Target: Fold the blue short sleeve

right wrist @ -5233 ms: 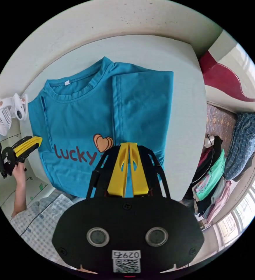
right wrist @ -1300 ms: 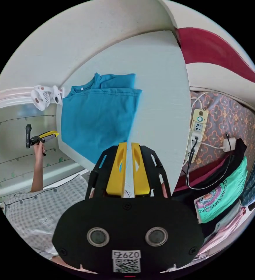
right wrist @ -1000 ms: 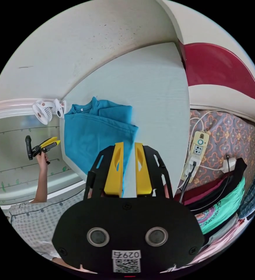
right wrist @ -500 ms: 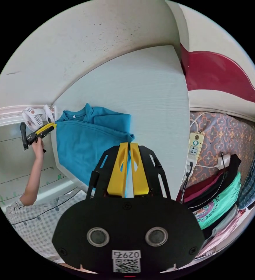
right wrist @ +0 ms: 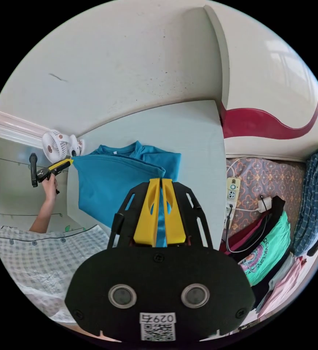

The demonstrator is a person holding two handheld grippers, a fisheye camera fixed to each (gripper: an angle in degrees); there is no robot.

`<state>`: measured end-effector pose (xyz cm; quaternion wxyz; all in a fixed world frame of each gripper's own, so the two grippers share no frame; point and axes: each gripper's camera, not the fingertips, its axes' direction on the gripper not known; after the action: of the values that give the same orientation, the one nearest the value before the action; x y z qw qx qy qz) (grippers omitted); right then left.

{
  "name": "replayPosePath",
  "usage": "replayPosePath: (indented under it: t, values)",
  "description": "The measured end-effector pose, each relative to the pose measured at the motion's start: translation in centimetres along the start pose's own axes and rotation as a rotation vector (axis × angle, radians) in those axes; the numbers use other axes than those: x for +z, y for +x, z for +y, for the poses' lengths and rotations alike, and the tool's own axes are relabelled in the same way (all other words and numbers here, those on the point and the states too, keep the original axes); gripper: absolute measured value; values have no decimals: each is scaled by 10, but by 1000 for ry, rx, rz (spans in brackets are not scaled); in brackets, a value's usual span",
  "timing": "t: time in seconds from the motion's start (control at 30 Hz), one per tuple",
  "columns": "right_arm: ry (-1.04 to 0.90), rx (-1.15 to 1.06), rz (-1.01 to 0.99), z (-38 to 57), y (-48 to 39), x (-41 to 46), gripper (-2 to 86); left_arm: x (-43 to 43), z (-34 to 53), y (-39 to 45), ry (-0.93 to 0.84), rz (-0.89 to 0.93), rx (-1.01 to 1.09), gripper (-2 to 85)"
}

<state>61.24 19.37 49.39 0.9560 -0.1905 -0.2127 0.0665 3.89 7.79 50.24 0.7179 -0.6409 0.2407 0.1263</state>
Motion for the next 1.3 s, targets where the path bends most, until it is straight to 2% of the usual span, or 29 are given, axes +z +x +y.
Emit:
replayPosePath:
  t: [0.2,0.43,0.5,0.6,0.7,0.8,0.87,0.97,1.03,1.1,1.13,1.17,1.23,1.3]
  values:
    - [17,-20,33,-44,-9,24,0,2,-16,4,-18,-58,33,-9]
    - [-308,58,104,-97,19,131,4,28,-38,37,-121,-190,133,-1]
    - [-343,70,128,-98,25,143,9,32,-41,39,-157,-169,157,16]
    - [-296,97,158,-88,33,137,16,19,-37,32,-150,-110,151,45]
    - [-250,85,158,-65,37,123,13,-2,-26,21,-133,-46,163,28]
    - [-257,51,12,-28,34,121,6,-15,-8,11,-138,-7,155,24]
    - [-281,38,-92,12,26,129,0,-6,13,8,-196,107,147,-1]
    - [-323,75,-79,69,19,141,-4,17,42,17,-321,175,150,-8]
    - [-337,97,-63,99,17,147,-4,26,57,22,-341,152,148,-9]
    - [-375,128,25,123,22,156,-5,39,69,25,-364,64,155,-9]
    - [-413,149,113,137,29,164,-5,53,77,26,-429,7,182,-10]
    - [-410,138,126,148,37,166,-4,47,80,24,-334,-30,186,-10]
    - [-402,185,85,158,52,156,-4,60,81,20,-421,-44,207,-10]
    - [-372,192,82,168,58,139,-4,52,85,10,-384,-10,177,-10]
